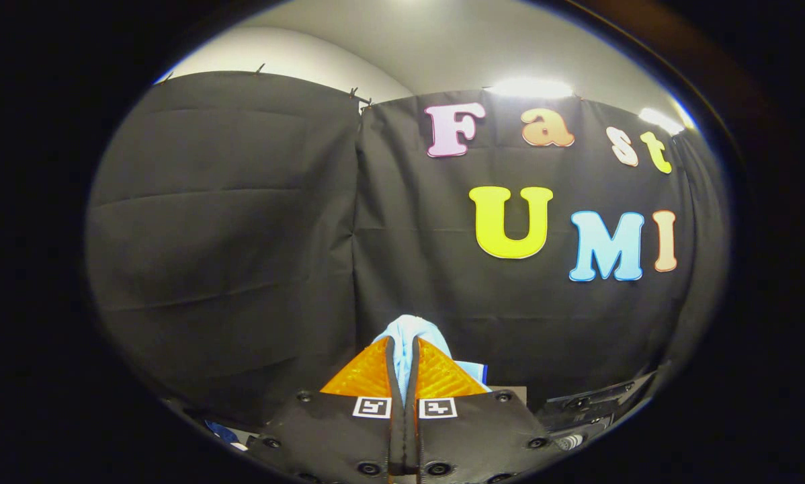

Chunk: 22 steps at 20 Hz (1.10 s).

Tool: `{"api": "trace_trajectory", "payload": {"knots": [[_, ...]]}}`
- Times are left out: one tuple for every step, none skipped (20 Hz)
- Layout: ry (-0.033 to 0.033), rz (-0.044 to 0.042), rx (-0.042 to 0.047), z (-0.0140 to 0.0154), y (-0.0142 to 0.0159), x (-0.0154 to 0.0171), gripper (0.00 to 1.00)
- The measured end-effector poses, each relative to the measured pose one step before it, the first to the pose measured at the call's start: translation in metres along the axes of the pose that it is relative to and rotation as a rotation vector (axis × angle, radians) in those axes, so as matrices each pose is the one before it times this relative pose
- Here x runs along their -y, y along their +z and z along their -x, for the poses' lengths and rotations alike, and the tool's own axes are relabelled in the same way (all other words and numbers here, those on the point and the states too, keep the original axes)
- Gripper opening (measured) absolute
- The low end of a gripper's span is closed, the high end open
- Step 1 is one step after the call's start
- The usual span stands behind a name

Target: Put the clothes into the washing machine and then close the washing machine lid.

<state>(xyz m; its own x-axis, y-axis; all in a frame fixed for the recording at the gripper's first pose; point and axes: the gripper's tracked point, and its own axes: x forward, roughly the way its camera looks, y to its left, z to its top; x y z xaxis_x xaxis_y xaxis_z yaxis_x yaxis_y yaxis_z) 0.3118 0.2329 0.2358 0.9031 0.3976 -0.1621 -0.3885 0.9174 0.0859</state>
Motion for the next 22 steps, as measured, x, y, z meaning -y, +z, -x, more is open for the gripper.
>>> {"api": "trace_trajectory", "payload": {"knots": [[-0.00131,-0.00455,0.00187,0.00225,0.00029,0.00556,0.01],[-0.00320,-0.00237,0.00245,0.00208,0.00070,0.00722,0.01],[-0.00447,0.00191,0.00435,0.00447,0.00185,0.00782,0.01],[-0.00745,0.00487,0.00537,0.00564,0.00288,0.01007,0.01],[-0.00908,0.00545,0.00432,0.00480,0.00170,0.01293,0.01],[-0.01118,0.00208,0.00391,0.00633,0.00130,0.01491,0.01],[-0.01156,-0.00252,0.00165,0.00574,0.00000,0.01521,0.01],[-0.01480,-0.00306,0.00026,0.00510,0.00018,0.01770,0.01],[-0.01505,-0.00212,-0.00256,0.00649,0.00029,0.01820,0.01],[-0.01296,-0.00247,-0.00227,0.00606,-0.00028,0.01959,0.01],[-0.01284,-0.00020,-0.00381,0.00486,-0.00103,0.01866,0.01],[-0.01473,0.00300,-0.00454,0.00552,-0.00026,0.02022,0.01],[-0.01486,-0.00044,-0.00162,0.00606,-0.00059,0.01977,0.01],[-0.01300,-0.00139,-0.00320,0.00538,-0.00105,0.01958,0.01],[-0.01534,-0.00404,-0.00446,0.00431,-0.00149,0.01975,0.01],[-0.01137,-0.01079,-0.00519,0.00406,-0.00113,0.01929,0.01],[-0.01050,-0.01100,-0.00425,0.00371,-0.00192,0.01611,0.01],[-0.01078,-0.00484,0.00045,0.00383,0.00011,0.01666,0.01],[-0.00817,-0.00316,0.00096,0.00395,0.00024,0.01518,0.01],[-0.00334,-0.00477,-0.00302,0.00262,-0.00288,0.01253,0.01],[-0.00136,-0.00672,-0.00334,0.00187,-0.00399,0.01087,0.01],[0.00155,-0.00439,-0.00585,0.00047,-0.00464,0.00913,0.01]]}}
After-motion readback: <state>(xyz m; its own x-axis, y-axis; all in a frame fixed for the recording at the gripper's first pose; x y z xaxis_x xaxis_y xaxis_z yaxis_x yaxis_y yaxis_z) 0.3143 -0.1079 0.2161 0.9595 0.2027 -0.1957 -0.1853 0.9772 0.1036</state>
